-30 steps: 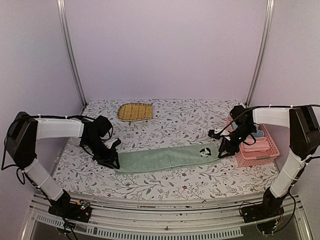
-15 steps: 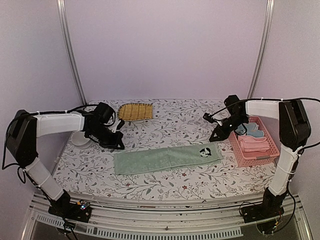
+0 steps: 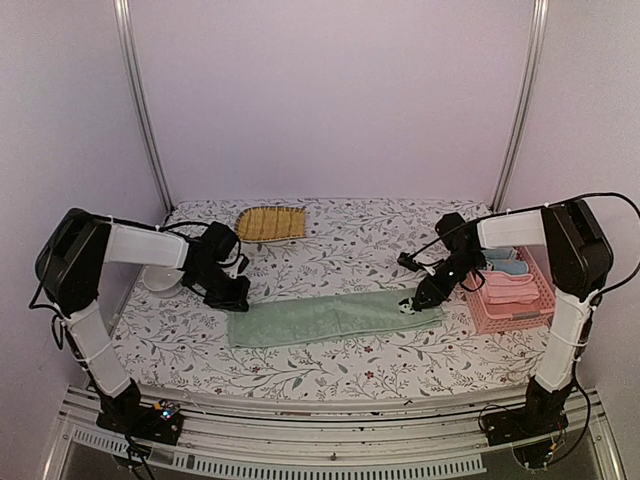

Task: Roll the towels
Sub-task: Smooth out the towel at the center of the board, then move the towel to the center of the board, then pick up the towel from the center of the board, then fold the towel at the center of the board.

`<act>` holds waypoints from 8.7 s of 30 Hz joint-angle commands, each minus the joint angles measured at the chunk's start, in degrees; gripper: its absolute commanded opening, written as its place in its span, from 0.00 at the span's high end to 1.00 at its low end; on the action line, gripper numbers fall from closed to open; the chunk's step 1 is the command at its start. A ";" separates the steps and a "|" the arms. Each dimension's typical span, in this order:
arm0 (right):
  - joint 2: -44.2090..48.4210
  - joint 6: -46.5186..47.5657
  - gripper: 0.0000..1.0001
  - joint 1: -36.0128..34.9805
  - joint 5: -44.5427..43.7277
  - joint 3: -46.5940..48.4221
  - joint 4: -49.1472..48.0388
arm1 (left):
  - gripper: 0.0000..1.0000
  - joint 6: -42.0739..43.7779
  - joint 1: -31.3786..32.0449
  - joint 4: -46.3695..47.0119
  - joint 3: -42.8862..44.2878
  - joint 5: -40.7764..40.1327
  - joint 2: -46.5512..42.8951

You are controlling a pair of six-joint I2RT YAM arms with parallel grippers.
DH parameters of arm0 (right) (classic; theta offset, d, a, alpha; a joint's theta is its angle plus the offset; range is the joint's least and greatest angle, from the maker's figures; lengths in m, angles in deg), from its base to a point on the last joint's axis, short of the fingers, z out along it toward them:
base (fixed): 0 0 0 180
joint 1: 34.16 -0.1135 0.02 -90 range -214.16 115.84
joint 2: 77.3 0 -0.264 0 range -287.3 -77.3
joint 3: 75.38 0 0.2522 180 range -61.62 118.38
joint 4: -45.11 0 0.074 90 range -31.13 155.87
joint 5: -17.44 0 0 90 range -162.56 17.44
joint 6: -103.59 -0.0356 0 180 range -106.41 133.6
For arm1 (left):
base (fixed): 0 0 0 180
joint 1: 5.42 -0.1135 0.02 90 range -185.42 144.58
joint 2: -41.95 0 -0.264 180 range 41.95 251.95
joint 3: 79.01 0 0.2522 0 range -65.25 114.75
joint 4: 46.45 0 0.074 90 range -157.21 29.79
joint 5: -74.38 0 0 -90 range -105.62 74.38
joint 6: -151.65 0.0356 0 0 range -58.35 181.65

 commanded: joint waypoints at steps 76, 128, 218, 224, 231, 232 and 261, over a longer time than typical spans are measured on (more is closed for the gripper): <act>0.14 -0.87 0.49 1.40 12.44 20.54 10.30 | 0.87 -6.71 8.17 7.77 -10.34 -3.03 -21.39; -16.44 -9.88 0.69 2.45 -7.07 31.48 14.05 | 1.00 -10.01 5.86 16.39 -17.30 -0.16 -17.07; -17.03 -13.14 0.98 -3.30 29.59 42.17 23.93 | 1.00 -8.63 5.93 10.39 -15.31 -1.75 -11.59; -18.83 -18.38 0.98 -7.18 31.71 41.94 19.54 | 1.00 -9.03 5.92 10.44 -14.87 -1.05 -10.91; -20.63 -24.18 0.98 -11.63 32.78 42.13 13.14 | 1.00 -9.66 5.97 13.48 -15.50 2.52 -9.62; -20.79 -25.06 0.98 -12.07 32.97 42.19 11.92 | 1.00 -9.86 6.01 13.62 -15.44 2.69 -9.26; -32.34 -42.96 0.97 -23.94 33.70 52.86 -1.34 | 1.00 -12.12 6.97 18.04 -17.98 3.33 -6.34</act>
